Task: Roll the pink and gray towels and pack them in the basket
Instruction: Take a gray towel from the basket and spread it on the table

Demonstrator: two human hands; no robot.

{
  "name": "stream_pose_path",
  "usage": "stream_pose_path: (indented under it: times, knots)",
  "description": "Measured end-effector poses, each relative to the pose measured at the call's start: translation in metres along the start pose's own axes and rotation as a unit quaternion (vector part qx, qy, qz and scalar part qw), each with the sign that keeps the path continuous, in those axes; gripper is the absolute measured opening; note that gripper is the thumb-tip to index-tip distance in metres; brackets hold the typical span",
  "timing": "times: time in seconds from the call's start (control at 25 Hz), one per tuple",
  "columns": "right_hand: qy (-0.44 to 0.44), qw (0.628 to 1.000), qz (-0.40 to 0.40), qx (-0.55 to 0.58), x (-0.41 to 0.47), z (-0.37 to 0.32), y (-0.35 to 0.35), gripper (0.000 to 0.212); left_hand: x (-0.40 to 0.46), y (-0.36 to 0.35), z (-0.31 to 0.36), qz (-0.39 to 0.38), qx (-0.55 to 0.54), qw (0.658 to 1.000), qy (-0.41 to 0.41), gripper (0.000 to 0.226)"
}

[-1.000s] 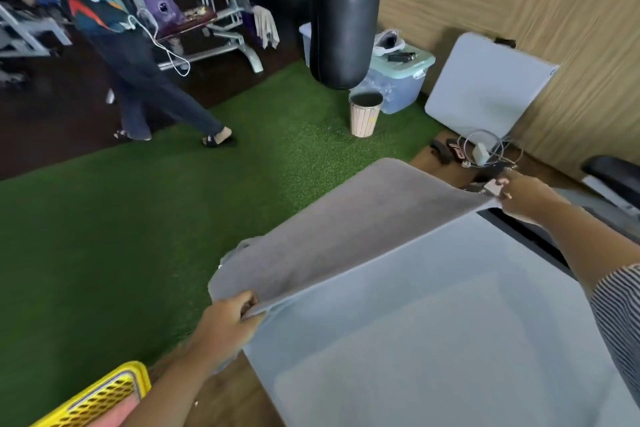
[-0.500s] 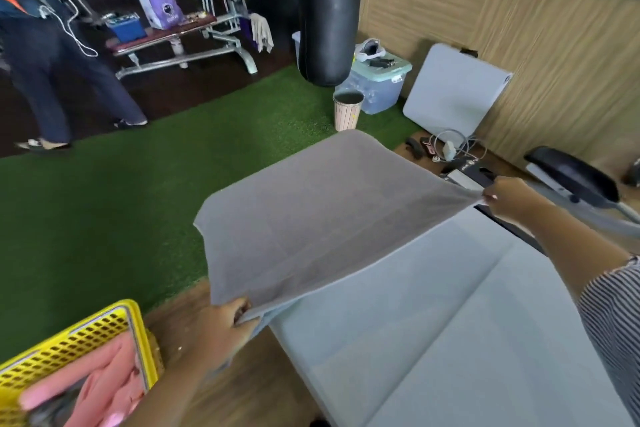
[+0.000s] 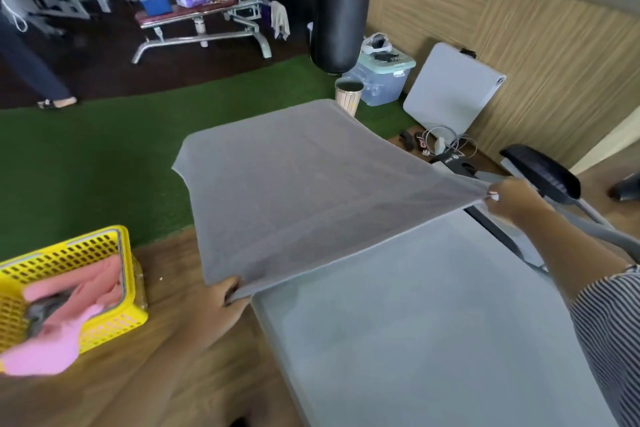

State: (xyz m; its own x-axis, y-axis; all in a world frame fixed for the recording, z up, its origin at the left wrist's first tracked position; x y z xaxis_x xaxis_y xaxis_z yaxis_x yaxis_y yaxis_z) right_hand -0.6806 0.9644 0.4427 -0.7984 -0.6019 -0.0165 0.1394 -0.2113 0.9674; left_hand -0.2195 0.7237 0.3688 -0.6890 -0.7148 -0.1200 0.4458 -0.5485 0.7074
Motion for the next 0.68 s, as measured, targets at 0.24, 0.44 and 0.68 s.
stream_pose_path:
  times: [0.24, 0.44, 0.68]
  knots:
    - [-0.027, 0.999, 0.000, 0.037, -0.076, 0.093, -0.017, 0.024, -0.085, -0.060, 0.036, -0.015, 0.020, 0.999, -0.022, 0.018]
    - [-0.039, 0.999, -0.008, 0.027, -0.122, 0.122, -0.038, 0.028, -0.127, -0.088, 0.040, -0.043, -0.007, 0.998, -0.045, 0.027]
    - [-0.008, 0.999, 0.019, 0.041, -0.142, 0.131, -0.026, 0.022, -0.158, -0.089, 0.045, 0.042, -0.023, 0.999, -0.016, 0.021]
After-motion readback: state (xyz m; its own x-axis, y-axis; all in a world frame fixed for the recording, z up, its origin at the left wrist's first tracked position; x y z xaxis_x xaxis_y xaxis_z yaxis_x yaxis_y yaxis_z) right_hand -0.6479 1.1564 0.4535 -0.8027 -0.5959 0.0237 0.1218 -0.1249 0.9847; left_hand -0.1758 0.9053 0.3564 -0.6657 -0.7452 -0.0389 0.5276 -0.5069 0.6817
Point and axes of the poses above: each hand's wrist, its own x-axis towards the middle knuckle, its own y-axis out of the back of the hand, z = x × y, the point moved 1 cm from there along x, towards the middle knuckle, and after that the axes turned 8 degrees about -x, right-handed, at the moved point
